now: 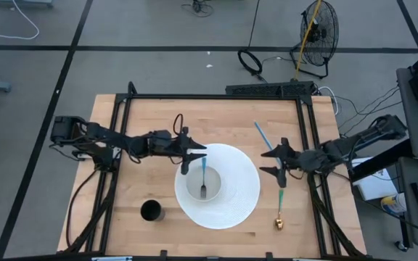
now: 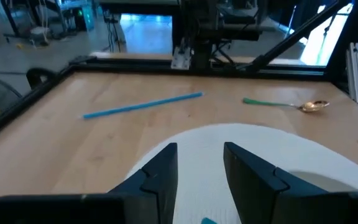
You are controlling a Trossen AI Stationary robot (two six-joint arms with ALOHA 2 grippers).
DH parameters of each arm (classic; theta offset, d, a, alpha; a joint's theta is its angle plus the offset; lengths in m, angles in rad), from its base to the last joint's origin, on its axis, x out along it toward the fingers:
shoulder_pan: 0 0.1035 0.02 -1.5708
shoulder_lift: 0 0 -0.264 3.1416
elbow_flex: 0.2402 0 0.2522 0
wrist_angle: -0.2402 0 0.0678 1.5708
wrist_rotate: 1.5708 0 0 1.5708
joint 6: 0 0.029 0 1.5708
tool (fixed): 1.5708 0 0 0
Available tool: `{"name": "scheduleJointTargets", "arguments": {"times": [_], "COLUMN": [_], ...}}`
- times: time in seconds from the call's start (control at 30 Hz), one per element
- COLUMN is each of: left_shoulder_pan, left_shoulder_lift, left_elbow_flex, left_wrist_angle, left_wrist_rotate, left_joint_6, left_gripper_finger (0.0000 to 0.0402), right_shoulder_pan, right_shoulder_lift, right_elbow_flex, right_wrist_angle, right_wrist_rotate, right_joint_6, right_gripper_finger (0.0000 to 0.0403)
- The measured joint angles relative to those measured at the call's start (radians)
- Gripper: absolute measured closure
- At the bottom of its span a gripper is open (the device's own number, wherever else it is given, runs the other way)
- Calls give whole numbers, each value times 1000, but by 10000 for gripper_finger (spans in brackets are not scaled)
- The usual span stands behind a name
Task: Pick & Place Utensil
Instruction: Put the green spoon into the white bowl to the left of the blue fork
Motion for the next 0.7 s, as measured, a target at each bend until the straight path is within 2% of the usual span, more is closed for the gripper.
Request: {"name": "scheduleJointTargets", "arguments": {"times": [0.17, 0.4, 0.7], "left_shoulder_pan": [0, 0, 0], "left_shoulder_lift": [-84, -225, -285], "left_elbow_flex": [0, -1, -1], "left_wrist_angle": [-62, -255, -359], "left_wrist_rotate": [0, 0, -1], "left_joint_6": [61, 110, 111], "left_gripper_finger": [265, 266, 266], "right_shoulder_pan": [48, 123, 178], "right_shoulder_lift": [103, 288, 446], "right_elbow_flex": [0, 0, 0], "right_wrist_angle": [-71, -71, -82], "right_wrist_rotate": [0, -50, -129], "right_joint_6": [266, 609, 953], "right_gripper_finger": [151, 151, 151]}}
